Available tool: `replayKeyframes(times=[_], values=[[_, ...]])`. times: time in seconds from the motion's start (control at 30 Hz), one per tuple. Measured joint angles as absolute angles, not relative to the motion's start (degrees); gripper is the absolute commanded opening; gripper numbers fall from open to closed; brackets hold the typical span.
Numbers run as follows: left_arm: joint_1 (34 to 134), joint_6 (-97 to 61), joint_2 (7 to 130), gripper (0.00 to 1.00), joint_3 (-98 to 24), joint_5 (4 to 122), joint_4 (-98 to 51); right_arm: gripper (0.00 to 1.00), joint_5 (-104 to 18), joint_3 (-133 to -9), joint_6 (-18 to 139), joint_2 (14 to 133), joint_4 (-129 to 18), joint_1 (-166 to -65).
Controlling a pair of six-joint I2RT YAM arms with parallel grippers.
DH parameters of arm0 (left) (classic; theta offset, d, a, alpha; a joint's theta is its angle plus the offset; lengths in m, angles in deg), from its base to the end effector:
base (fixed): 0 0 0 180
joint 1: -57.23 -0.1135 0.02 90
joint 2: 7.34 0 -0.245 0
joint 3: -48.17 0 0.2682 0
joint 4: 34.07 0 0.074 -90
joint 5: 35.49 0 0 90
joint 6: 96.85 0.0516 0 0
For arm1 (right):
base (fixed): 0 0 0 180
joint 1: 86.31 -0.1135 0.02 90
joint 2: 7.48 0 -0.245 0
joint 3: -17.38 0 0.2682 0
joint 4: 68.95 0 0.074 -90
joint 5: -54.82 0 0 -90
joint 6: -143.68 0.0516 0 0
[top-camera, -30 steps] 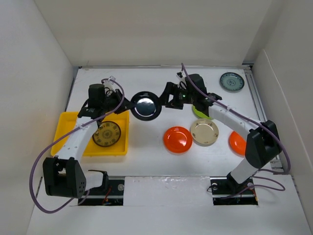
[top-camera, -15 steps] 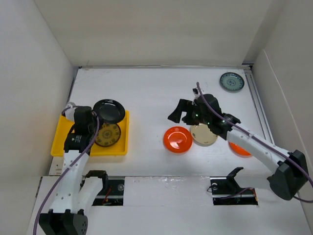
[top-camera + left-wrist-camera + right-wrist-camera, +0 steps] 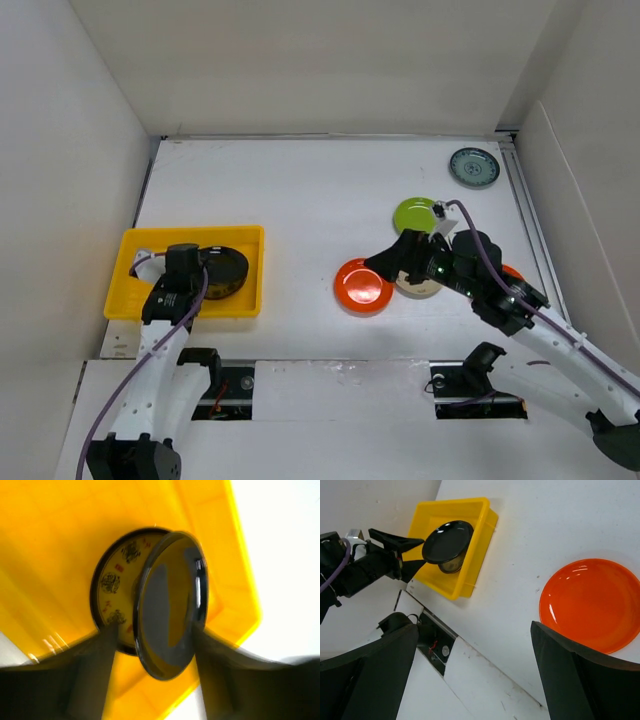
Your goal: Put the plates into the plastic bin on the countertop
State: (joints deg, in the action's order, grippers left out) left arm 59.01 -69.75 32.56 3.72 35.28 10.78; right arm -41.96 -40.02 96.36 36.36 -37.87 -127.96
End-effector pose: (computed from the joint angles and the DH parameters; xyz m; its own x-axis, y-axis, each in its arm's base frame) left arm 0.1934 0.0110 0.2126 -0.0971 -0.8379 -0.5371 -0.6765 0.4514 -0.5819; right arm 0.1629 0.1530 0.3084 -0.6698 0.3052 -0.6770 -0.3945 0.6261 0.6726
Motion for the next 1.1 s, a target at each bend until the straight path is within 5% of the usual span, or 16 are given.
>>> replayKeyframes(times=[0.03, 0.27, 0.5, 0.83, 1.1], values=[[59.01, -70.01, 31.86, 0.99, 3.72, 34.87, 10.91, 1.00, -41.94, -39.89, 96.42, 35.79, -37.54, -127.96], [58.97, -67.54, 31.27, 1.00, 3.72, 37.54, 9.03, 1.00, -40.48, -39.25, 96.42, 32.49, -31.70, -128.07], [63.93, -55.39, 35.36, 1.00, 2.10, 59.37, -5.74, 1.00, -37.79, -40.74, 96.40, 23.33, -23.33, -128.35], [90.81, -47.54, 64.69, 1.00, -5.03, 69.14, -23.82, 1.00, -36.63, -46.09, 93.95, 21.21, -19.55, -128.76], [92.47, -48.02, 77.11, 0.92, -4.57, 71.85, -33.85, 1.00, -37.13, -46.09, 93.97, 18.13, -16.93, -128.76]])
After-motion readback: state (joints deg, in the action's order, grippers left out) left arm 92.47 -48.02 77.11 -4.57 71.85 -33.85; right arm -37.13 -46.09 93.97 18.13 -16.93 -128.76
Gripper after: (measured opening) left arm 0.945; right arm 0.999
